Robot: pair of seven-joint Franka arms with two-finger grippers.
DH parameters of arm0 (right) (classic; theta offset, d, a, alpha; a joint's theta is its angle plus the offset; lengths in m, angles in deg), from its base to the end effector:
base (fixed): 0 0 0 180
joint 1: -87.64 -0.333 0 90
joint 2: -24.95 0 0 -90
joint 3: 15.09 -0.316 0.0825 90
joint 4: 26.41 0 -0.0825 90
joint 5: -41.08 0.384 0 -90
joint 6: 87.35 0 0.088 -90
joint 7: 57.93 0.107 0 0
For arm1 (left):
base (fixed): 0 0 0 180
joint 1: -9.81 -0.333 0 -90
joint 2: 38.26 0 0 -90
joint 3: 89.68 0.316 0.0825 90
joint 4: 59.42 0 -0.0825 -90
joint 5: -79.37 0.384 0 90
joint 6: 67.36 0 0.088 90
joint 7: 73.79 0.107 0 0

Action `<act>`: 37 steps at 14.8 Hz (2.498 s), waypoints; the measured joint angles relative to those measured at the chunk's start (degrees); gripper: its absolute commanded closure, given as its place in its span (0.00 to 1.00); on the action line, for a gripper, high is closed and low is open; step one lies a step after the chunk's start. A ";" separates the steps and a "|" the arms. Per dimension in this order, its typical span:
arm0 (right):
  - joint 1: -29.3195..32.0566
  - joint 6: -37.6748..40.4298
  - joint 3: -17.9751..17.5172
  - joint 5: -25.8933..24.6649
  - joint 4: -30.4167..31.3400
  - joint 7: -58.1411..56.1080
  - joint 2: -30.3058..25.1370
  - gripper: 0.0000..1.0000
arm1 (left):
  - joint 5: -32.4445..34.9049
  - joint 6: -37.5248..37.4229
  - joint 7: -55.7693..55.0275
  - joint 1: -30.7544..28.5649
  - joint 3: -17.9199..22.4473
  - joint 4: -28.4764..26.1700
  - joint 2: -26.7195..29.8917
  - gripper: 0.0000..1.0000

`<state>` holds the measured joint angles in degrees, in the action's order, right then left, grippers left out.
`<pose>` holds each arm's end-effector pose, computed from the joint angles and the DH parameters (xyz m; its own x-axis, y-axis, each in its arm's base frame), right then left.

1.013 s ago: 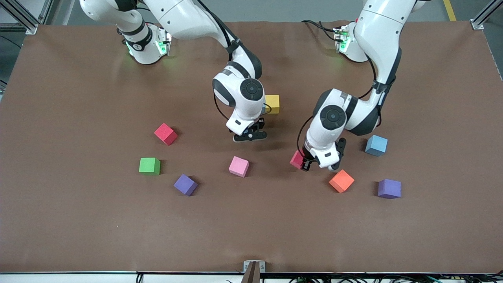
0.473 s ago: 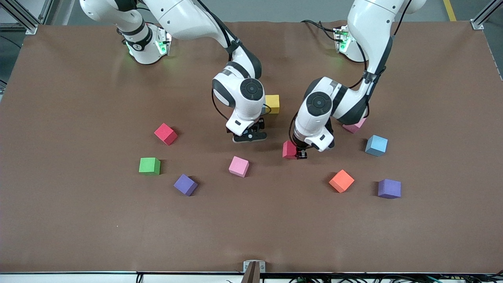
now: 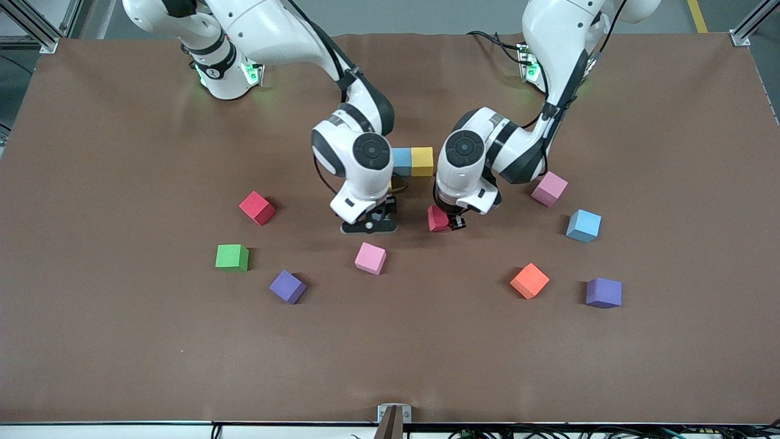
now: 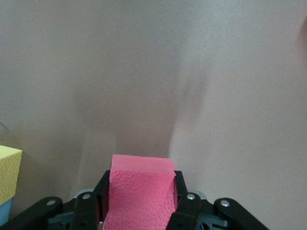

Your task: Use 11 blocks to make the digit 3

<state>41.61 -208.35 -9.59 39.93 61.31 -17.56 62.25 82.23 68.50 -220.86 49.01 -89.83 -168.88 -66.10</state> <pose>0.5256 0.4614 0.2704 0.9995 0.0311 -0.0039 0.0313 -0.9944 0.1011 0.4852 -0.3970 0.2385 -0.2700 0.9621 0.0393 0.9629 0.2696 0.0134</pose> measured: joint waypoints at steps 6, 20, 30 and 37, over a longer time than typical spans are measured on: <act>6.04 2.38 0.16 0.02 -0.13 0.53 -4.11 0.00 | 1.70 -0.11 -7.46 4.37 0.00 0.22 -0.01 0.77; 13.81 3.16 -1.02 -0.01 -4.39 36.04 -2.01 0.00 | 5.66 -6.36 -8.76 7.27 0.03 11.29 -6.88 0.77; 7.42 -1.86 -2.19 1.39 -9.55 29.33 6.79 0.00 | 5.77 -6.46 -9.26 9.48 0.02 12.00 -8.58 0.77; 6.98 -6.87 -2.20 -0.74 -12.20 17.17 10.75 0.00 | 6.40 -6.38 -9.27 8.96 0.61 11.41 -8.82 0.78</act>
<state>48.60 -215.22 -11.79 39.19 49.11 -0.39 73.00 88.63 62.12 -230.13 57.97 -89.22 -157.47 -74.92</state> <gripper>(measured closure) 0.000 0.463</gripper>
